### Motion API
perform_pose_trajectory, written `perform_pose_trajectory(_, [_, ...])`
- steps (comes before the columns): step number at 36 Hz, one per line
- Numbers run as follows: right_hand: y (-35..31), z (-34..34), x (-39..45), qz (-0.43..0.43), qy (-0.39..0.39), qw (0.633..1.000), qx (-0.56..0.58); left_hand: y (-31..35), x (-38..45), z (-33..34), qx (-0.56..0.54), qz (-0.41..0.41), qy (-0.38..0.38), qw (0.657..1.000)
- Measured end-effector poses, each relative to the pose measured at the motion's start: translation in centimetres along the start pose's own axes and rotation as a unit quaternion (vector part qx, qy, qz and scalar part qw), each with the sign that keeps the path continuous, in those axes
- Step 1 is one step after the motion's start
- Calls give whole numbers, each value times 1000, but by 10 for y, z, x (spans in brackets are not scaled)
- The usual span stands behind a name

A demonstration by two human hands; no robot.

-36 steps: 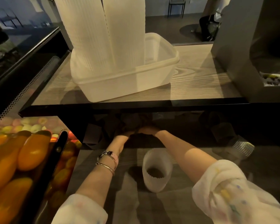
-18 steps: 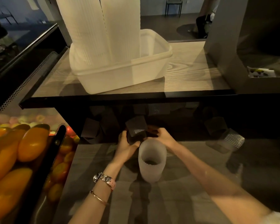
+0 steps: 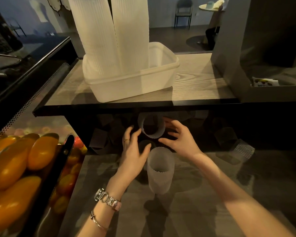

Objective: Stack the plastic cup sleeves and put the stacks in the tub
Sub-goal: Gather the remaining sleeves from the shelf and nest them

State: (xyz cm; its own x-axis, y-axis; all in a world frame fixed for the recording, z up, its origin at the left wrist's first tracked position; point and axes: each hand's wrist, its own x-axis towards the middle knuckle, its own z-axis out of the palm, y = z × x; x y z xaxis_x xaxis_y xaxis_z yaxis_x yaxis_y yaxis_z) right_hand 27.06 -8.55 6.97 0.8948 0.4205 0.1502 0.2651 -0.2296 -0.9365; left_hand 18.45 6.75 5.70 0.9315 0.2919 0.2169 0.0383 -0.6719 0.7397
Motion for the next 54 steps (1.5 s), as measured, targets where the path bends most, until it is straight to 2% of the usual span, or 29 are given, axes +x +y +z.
perform_pose_trajectory(7, [-17,-3,-10,-39,-17,999,-33,19,-6,-15,-77,61,21,995])
perform_pose_trajectory(13, [-31,-10,-23,-48,-41,998,8,33,-10,-32,-140,42,17,989])
perform_pose_trajectory(19, [-34,-12,-46,-60,-57,997,1,33,-24,-32,-118,56,-39,991])
perform_pose_trajectory(25, [-29,-11,-63,-52,-46,998,-2,28,-41,-23,-153,8,-79,985])
perform_pose_trajectory(35, [-17,-7,-74,-17,-34,999,35,25,-52,-15,-193,-18,-99,976])
perform_pose_trajectory(40, [0,-5,-83,6,-58,997,43,15,-61,-3,-185,-49,-120,974])
perform_pose_trajectory(50, [28,6,-93,69,-62,993,76,-2,-75,15,-203,-106,-149,962])
perform_pose_trajectory(54, [56,19,-108,129,-64,986,82,-28,-88,37,-182,-174,-180,951])
